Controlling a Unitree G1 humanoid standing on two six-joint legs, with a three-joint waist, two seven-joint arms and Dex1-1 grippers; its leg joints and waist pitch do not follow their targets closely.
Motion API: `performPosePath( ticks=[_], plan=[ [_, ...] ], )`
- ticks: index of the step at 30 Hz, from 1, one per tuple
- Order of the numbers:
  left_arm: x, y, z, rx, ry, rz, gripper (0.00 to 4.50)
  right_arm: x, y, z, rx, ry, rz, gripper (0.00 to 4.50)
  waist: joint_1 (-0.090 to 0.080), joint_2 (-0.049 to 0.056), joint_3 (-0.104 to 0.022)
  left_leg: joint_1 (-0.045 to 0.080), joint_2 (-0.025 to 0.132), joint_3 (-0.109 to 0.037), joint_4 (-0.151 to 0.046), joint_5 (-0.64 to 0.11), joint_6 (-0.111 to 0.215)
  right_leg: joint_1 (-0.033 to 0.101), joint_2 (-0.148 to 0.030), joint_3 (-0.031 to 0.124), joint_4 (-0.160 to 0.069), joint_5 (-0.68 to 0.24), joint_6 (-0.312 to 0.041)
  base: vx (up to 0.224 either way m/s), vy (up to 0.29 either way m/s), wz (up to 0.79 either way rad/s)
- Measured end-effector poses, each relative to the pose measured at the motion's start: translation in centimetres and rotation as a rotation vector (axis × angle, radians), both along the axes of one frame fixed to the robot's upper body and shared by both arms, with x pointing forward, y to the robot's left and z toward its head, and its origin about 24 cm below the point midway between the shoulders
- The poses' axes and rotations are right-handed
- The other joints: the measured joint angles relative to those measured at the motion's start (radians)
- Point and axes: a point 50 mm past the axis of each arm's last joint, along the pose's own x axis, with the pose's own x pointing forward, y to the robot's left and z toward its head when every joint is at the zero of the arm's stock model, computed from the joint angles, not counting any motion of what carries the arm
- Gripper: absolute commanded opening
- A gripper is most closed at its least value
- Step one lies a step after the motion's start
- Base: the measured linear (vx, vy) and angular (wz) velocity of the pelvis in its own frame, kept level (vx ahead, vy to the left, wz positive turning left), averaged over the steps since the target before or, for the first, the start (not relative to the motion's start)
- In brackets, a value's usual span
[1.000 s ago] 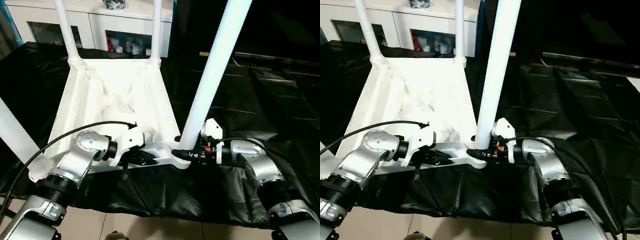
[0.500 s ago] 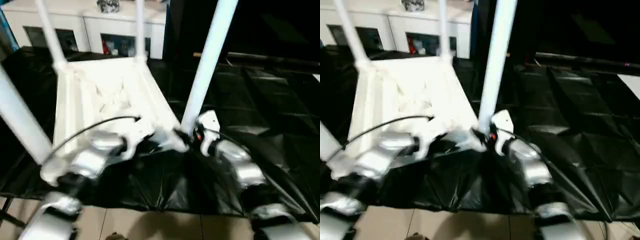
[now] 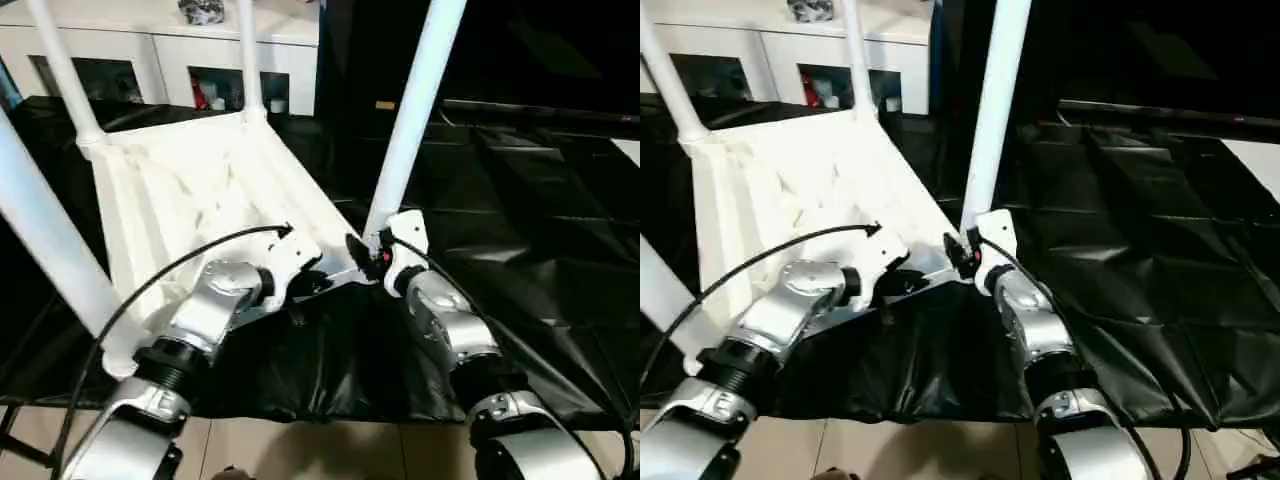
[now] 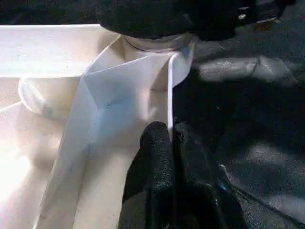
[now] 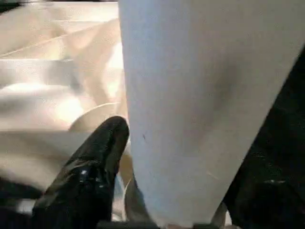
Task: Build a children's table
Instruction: Rotate leg to tighten
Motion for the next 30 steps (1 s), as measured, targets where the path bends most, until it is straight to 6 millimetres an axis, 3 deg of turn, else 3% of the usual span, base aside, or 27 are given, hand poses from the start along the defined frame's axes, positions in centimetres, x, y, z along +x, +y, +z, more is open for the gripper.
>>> performPosePath(
  ticks=[3,10,16,23,30],
  plan=[
    [-0.6,0.8,0.2,-0.011,0.005,-0.061,0.0,-0.7,-0.9,0.2,-0.025,-0.014,0.156,3.46,0.001,0.0,0.0,0.0,0.0,0.001,0.0,0.0,0.0,0.0,0.0,0.0,0.001,0.011,-0.005,0.018,-0.003,0.0],
    [-1.9,2.1,0.7,-0.053,0.04,-0.208,0.0,-2.0,-2.2,0.4,-0.075,-0.019,0.439,3.46,0.017,0.001,0.0,-0.004,0.003,0.007,0.001,0.001,0.0,-0.007,0.0,-0.001,0.018,0.007,-0.005,0.074,-0.011,0.04],
    [-2.4,3.3,1.0,-0.056,0.074,-0.286,0.0,-2.8,-2.7,0.8,-0.09,-0.014,0.627,3.46,0.024,-0.002,0.002,-0.007,0.003,0.008,0.002,0.001,0.002,-0.009,0.0,0.0,0.018,0.003,-0.007,0.009,0.001,0.0],
    [-2.9,3.8,1.1,-0.054,0.107,-0.364,0.0,-3.6,-3.2,1.1,-0.086,0.043,0.784,2.77,0.031,-0.005,0.004,-0.007,0.003,0.011,0.003,0.0,0.0,-0.008,-0.001,0.003,0.018,0.003,-0.007,0.0,0.0,0.0],
    [-2.9,3.9,1.1,-0.052,0.11,-0.38,0.0,-3.7,-3.2,1.1,-0.077,0.058,0.805,2.52,0.033,-0.005,0.004,-0.008,0.003,0.011,0.003,0.0,0.0,-0.008,-0.001,0.002,0.018,0.003,-0.007,0.0,0.0,0.0]
  ],
)
